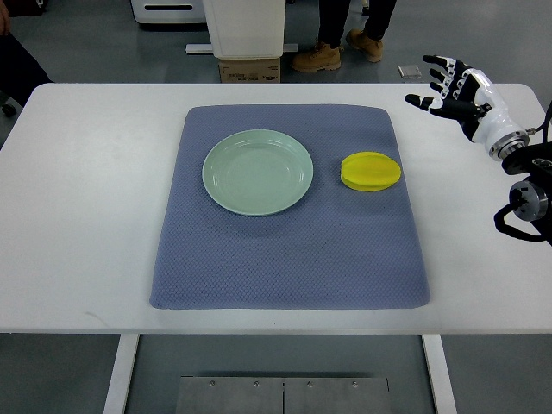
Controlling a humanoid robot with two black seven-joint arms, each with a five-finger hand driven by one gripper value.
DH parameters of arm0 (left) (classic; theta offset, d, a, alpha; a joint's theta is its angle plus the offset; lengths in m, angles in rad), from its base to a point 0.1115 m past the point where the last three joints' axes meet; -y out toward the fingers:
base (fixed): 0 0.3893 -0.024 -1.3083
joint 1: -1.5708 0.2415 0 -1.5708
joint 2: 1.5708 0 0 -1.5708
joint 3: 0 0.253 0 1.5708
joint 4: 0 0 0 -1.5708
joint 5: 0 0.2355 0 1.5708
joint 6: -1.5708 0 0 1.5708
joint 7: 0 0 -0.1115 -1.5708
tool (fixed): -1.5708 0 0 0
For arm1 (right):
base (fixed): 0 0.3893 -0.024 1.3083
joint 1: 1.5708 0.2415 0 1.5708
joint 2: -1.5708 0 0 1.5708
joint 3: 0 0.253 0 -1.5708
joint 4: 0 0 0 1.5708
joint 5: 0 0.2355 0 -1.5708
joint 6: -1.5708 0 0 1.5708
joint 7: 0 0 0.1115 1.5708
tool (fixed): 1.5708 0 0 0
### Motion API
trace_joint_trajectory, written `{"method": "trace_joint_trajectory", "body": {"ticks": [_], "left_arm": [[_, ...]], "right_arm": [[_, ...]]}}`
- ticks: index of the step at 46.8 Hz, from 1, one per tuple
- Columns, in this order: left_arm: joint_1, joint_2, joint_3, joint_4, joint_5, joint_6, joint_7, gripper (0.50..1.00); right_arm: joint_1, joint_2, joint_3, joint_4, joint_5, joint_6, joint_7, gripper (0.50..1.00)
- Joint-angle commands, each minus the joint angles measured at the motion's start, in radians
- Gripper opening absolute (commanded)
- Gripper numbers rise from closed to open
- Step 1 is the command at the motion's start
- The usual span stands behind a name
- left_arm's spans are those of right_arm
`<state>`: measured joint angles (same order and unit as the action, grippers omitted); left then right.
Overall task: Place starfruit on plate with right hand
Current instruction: 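Reach the right hand toward the yellow starfruit beside the plate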
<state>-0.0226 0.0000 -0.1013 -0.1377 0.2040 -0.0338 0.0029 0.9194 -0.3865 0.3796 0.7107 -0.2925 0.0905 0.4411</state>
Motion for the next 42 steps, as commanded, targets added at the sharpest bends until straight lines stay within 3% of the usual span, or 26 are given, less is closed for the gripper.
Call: {"method": "trace_joint_trajectory", "body": {"ticks": [1, 22, 42], "left_arm": [[0.000, 0.000, 0.000, 0.001, 0.000, 0.000, 0.000, 1.000], [0.001, 0.000, 0.000, 0.000, 0.000, 0.000, 0.000, 1.000], [0.000, 0.000, 0.000, 0.000, 0.000, 0.000, 0.000, 1.000]], "right_arm": [[0.007, -0.025, -0.053, 0.032, -0.028, -0.001, 0.007, 1.000], [0.029, -0.120, -0.189, 0.141, -0.241, -0.005, 0.091, 1.000], [0.110, -0.103, -0.387, 0.151, -0.349, -0.119, 0.107, 1.000]]}}
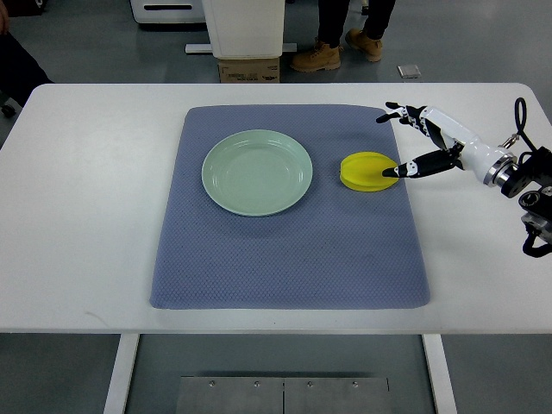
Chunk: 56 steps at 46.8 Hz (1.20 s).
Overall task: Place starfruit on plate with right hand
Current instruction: 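Reach the right hand toward the yellow starfruit beside the plate, then close the right hand's fingers around the yellow starfruit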
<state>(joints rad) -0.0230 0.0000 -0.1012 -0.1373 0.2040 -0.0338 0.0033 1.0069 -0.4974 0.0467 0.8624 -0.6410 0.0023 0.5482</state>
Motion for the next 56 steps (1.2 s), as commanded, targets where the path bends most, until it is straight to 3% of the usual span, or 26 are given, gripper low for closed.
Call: {"method": "trace_joint_trajectory", "body": {"ticks": [1, 6, 17, 29, 37, 49, 56], "left_arm": [[0.000, 0.000, 0.000, -0.001, 0.000, 0.000, 0.000, 1.000], [0.000, 0.000, 0.000, -0.001, 0.000, 0.000, 0.001, 1.000], [0.000, 0.000, 0.000, 0.001, 0.000, 0.000, 0.000, 1.000], [0.000, 0.000, 0.000, -0.001, 0.000, 0.000, 0.001, 1.000], [0.000, 0.000, 0.000, -0.001, 0.000, 0.000, 0.000, 1.000], [0.000, 0.000, 0.000, 0.001, 0.000, 0.000, 0.000, 1.000], [0.001, 0.000, 0.000, -0.001, 0.000, 0.000, 0.000, 1.000]], "right_arm": [[0.030, 0.013, -0.073, 0.000, 0.000, -0.042, -0.001, 1.000], [0.074, 0.043, -0.148, -0.005, 0.001, -0.077, -0.001, 1.000], [0.084, 0.068, -0.176, -0.016, 0.000, -0.082, -0.001, 0.998], [0.085, 0.126, -0.252, -0.071, 0.000, -0.131, -0.001, 0.949], [0.085, 0.129, -0.265, -0.077, 0.001, -0.151, -0.002, 0.943], [0.084, 0.131, -0.292, -0.094, 0.000, -0.151, -0.001, 0.851], [0.085, 0.141, -0.304, -0.105, 0.000, -0.153, -0.002, 0.839]]}}
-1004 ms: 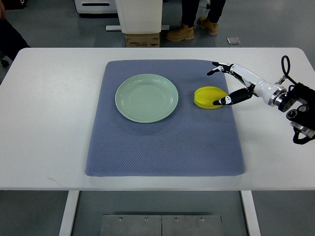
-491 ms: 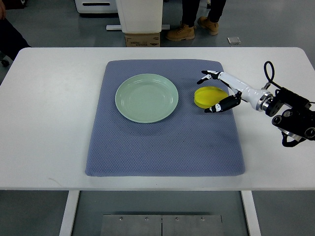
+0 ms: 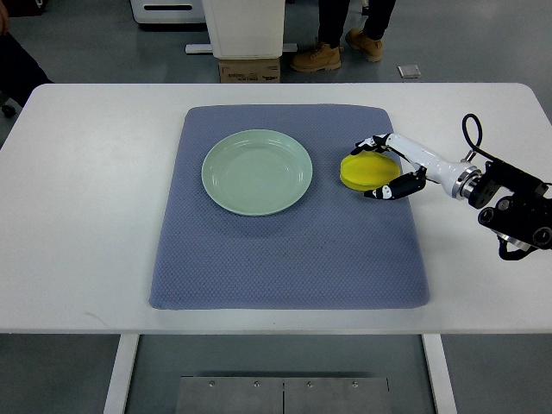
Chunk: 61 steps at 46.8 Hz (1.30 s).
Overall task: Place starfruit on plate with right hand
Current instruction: 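Close the right hand's fingers around the yellow starfruit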
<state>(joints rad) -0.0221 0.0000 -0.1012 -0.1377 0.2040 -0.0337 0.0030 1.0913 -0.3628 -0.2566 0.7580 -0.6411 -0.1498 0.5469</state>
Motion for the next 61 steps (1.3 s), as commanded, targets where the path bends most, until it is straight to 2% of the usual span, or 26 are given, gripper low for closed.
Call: {"method": "trace_joint_trajectory", "body": {"ticks": [1, 12, 18, 25, 31, 40, 43, 61], "left_arm": [[0.001, 0.000, 0.000, 0.000, 0.000, 0.000, 0.000, 1.000], [-0.001, 0.000, 0.000, 0.000, 0.000, 0.000, 0.000, 1.000], [-0.001, 0.000, 0.000, 0.001, 0.000, 0.000, 0.000, 1.000], [-0.001, 0.000, 0.000, 0.000, 0.000, 0.000, 0.000, 1.000], [-0.001, 0.000, 0.000, 0.000, 0.000, 0.000, 0.000, 1.000], [0.001, 0.000, 0.000, 0.000, 0.000, 0.000, 0.000, 1.000], [-0.001, 0.000, 0.000, 0.000, 0.000, 0.000, 0.002, 1.000], [-0.001, 0.000, 0.000, 0.001, 0.000, 0.000, 0.000, 1.000]], "right_arm": [[0.002, 0.010, -0.001, -0.002, 0.001, 0.000, 0.001, 0.839], [0.004, 0.015, -0.003, -0.008, 0.000, -0.007, -0.001, 0.799], [0.004, 0.018, -0.003, -0.009, 0.000, -0.008, 0.001, 0.730], [0.002, 0.019, -0.004, -0.009, 0.000, -0.008, 0.001, 0.717], [0.004, 0.019, -0.004, -0.009, 0.000, -0.008, 0.001, 0.677], [0.009, 0.021, -0.004, -0.009, 0.000, -0.008, 0.001, 0.560], [0.012, 0.021, -0.004, -0.009, 0.000, -0.007, 0.001, 0.500], [0.030, 0.019, 0.000, -0.003, 0.018, -0.005, -0.001, 0.500]]}}
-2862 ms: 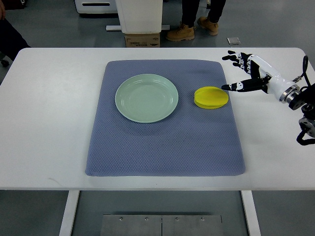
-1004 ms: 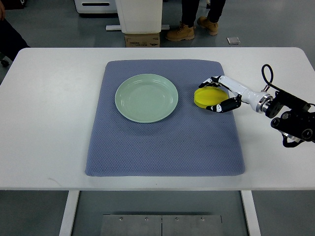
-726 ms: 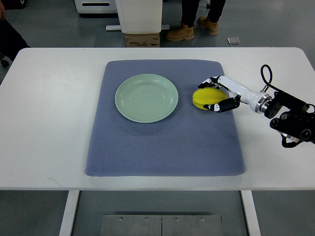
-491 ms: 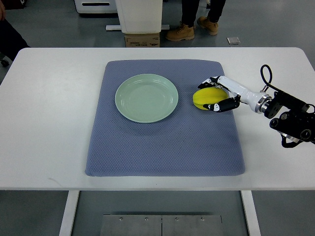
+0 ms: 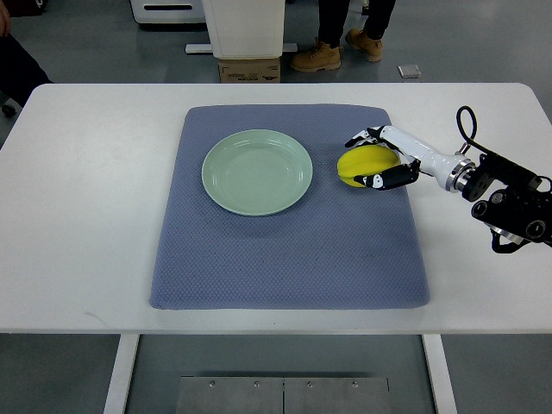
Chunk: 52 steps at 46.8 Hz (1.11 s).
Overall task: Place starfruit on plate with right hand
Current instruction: 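Close the right hand's fingers around the yellow starfruit, then lift the starfruit with the right hand, away from the mat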
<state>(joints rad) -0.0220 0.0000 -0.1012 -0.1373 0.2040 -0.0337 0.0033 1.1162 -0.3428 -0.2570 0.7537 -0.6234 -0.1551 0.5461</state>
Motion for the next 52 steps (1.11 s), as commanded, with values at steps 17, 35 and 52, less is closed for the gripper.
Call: {"method": "trace_joint_trajectory", "body": {"ticks": [17, 35, 52], "left_arm": [[0.000, 0.000, 0.000, -0.001, 0.000, 0.000, 0.000, 1.000], [-0.001, 0.000, 0.000, 0.001, 0.000, 0.000, 0.000, 1.000], [0.000, 0.000, 0.000, -0.001, 0.000, 0.000, 0.000, 1.000]], "right_arm": [[0.096, -0.067, 0.015, 0.084, 0.059, 0.019, 0.006, 0.500], [0.189, -0.205, 0.065, 0.233, 0.137, 0.071, 0.011, 0.500], [0.186, -0.170, 0.065, 0.246, 0.154, 0.071, -0.002, 0.500]]}}
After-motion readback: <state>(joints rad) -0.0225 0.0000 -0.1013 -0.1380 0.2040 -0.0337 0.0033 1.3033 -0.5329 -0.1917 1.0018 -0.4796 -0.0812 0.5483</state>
